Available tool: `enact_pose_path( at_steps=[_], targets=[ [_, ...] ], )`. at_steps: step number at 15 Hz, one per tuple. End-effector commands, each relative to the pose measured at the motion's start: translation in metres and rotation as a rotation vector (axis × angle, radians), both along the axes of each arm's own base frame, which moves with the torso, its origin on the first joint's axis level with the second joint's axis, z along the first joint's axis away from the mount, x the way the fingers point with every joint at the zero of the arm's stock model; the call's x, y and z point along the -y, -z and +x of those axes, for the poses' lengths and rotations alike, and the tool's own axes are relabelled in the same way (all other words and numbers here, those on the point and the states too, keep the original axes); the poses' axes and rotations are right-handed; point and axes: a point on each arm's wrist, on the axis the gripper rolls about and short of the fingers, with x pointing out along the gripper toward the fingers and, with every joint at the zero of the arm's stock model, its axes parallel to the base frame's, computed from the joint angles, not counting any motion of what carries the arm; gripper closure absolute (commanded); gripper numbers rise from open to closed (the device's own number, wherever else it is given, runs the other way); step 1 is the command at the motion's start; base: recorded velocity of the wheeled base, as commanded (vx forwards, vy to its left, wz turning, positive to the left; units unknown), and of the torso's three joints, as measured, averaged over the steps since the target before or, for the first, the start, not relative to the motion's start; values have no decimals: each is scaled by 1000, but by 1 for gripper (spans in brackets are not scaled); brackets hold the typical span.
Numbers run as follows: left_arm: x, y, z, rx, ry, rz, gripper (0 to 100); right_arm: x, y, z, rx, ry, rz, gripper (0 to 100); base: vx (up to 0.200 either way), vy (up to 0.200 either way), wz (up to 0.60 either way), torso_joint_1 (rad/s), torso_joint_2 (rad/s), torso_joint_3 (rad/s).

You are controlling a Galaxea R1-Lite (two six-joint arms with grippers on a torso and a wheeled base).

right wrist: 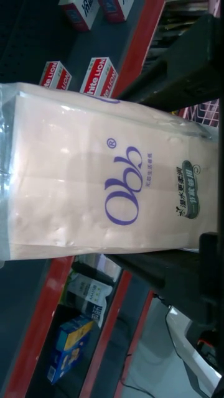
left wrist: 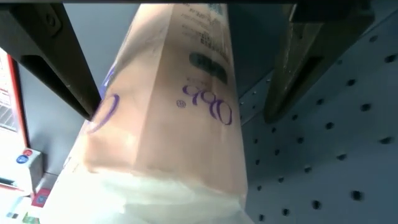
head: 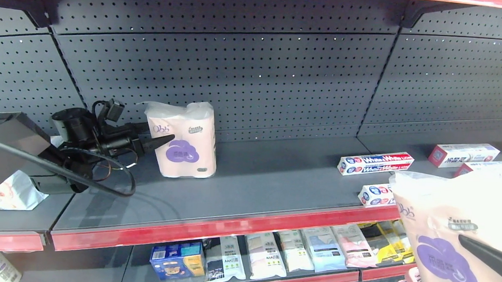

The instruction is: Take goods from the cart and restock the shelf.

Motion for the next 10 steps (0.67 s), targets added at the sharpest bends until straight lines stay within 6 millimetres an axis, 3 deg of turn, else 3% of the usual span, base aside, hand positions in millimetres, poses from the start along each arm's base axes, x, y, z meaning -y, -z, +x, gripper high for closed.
enact_pose_path(
  at_steps=[1,10],
  targets=[
    [1,2,1,-6,4,-1,0,0,0,1,-4,0,-1,100,0,0,0,0,0,0],
    [17,11,5,-21,58,-2,0,0,2,2,-14,0,-1,100,0,0,0,0,0,0]
  ],
)
